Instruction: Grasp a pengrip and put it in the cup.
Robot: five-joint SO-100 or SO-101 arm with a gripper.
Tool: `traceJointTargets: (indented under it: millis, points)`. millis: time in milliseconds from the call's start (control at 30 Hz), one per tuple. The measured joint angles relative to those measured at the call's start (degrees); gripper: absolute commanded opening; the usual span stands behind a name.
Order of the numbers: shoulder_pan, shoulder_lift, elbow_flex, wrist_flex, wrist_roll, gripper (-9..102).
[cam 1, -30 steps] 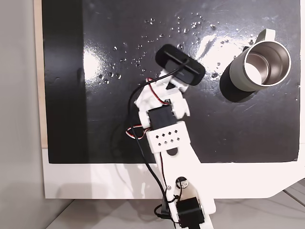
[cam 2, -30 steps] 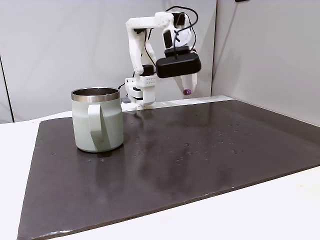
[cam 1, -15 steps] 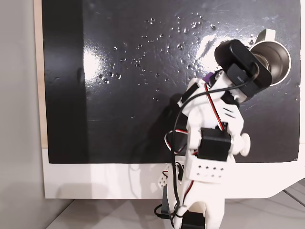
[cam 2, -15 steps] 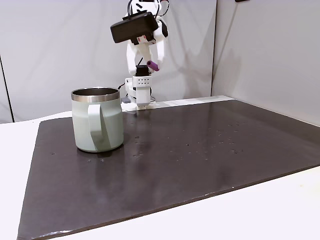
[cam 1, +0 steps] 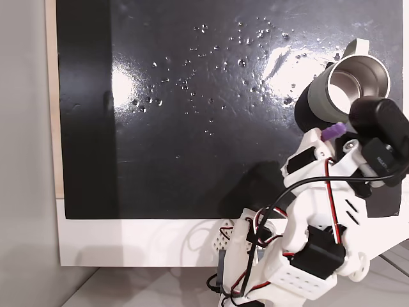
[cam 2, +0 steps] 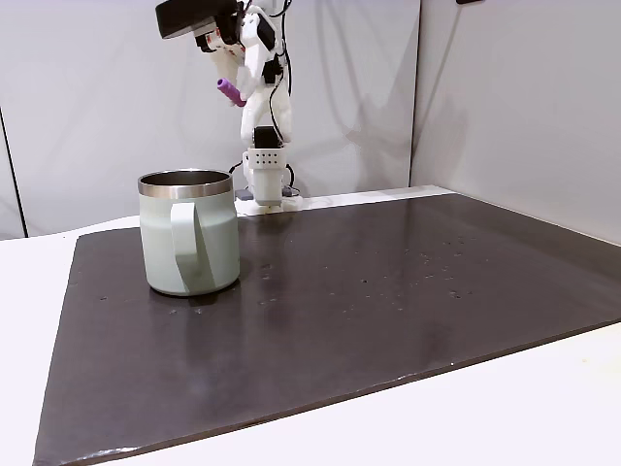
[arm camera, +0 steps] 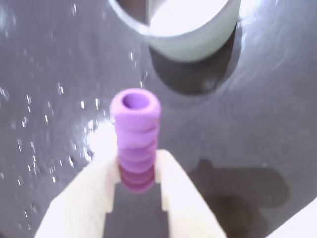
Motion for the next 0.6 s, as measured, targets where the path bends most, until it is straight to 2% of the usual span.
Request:
traceJointTargets:
  millis: [200, 367, 600]
  points:
    - [4.3, -6.0, -1.2, -11.3, 0.7, 0]
    - [4.8, -14.0, -7.3, -17.4, 3.9, 0]
    - [4.5, -20.4, -7.2, -26.2, 11.0, 0]
